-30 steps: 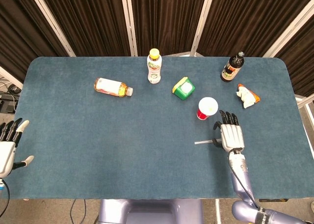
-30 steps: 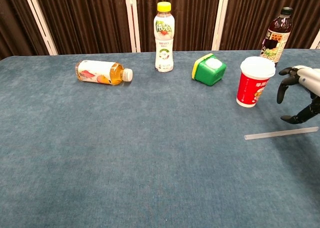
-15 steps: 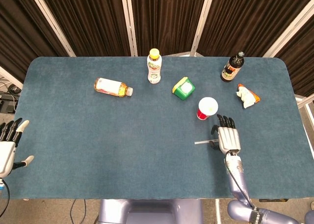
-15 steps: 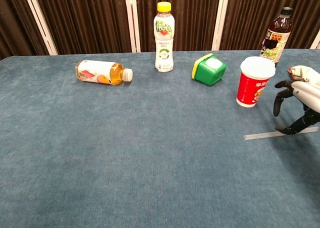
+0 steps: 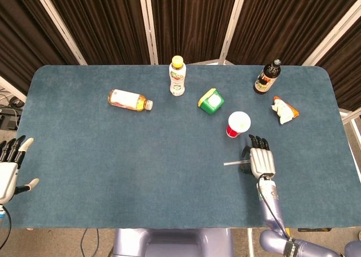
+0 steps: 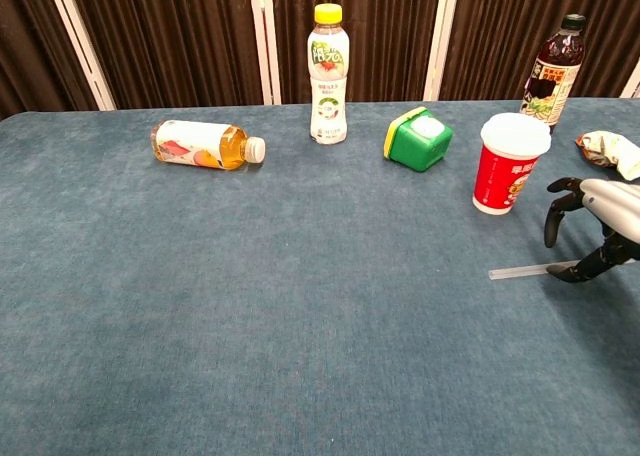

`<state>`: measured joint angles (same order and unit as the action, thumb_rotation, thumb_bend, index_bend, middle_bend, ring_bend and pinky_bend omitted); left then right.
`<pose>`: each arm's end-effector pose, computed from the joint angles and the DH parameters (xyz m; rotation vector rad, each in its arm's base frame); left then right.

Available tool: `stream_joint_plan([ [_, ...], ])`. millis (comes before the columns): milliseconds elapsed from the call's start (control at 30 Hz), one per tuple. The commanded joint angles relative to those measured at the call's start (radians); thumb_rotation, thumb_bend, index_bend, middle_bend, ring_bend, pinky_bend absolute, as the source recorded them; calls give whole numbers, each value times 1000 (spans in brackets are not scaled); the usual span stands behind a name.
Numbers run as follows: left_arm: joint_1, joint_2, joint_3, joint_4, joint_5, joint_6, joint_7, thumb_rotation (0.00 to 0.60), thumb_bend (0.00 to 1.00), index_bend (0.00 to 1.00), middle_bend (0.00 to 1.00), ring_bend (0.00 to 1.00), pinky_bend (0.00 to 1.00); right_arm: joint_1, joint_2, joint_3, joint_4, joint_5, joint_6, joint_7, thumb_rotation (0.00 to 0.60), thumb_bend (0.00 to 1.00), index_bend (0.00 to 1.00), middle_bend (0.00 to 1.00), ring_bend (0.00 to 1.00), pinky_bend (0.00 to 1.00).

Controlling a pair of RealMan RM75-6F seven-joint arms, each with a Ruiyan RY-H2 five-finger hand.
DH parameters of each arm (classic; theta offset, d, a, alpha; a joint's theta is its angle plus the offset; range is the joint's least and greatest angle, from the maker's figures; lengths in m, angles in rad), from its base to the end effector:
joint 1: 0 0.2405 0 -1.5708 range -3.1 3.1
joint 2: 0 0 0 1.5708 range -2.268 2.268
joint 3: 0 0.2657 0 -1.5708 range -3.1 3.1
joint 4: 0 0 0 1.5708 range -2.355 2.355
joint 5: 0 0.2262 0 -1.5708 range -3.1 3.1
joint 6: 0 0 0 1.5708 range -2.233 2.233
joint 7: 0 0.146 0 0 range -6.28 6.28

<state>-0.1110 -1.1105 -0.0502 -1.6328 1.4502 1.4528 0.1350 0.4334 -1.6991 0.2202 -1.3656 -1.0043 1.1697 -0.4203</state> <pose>-0.3258 0.1933 0.1477 -1.4164 -0.8389 -0.7917 -0.2572 -0.3042 -0.0395 1.4083 -1.1395 0.7620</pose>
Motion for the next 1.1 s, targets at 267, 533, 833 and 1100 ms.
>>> stream_joint_plan([
  [267,0,0,0,0,-1,-1,-1,600,44,0,0,0,0,5,-5,0,0,25,-20,-4,600,308,511,73,0,0],
  [533,-1,0,-1,-2,-2,-1,-1,600,43,0,0,0,0,10,-1,4,-5,49,-37,-9,600,321,511,74,0,0],
  [833,0,0,-1,-1,-2,-1,-2,600,45,0,0,0,0,15,-2,4,-1,74,-48,-18,600,352,510,74,0,0],
  [1100,-1,0,-1,0,-2,-1,-4,600,44,0,0,0,0,20,-7,1,7,84,-53,-20,600,365,511,74,0,0],
])
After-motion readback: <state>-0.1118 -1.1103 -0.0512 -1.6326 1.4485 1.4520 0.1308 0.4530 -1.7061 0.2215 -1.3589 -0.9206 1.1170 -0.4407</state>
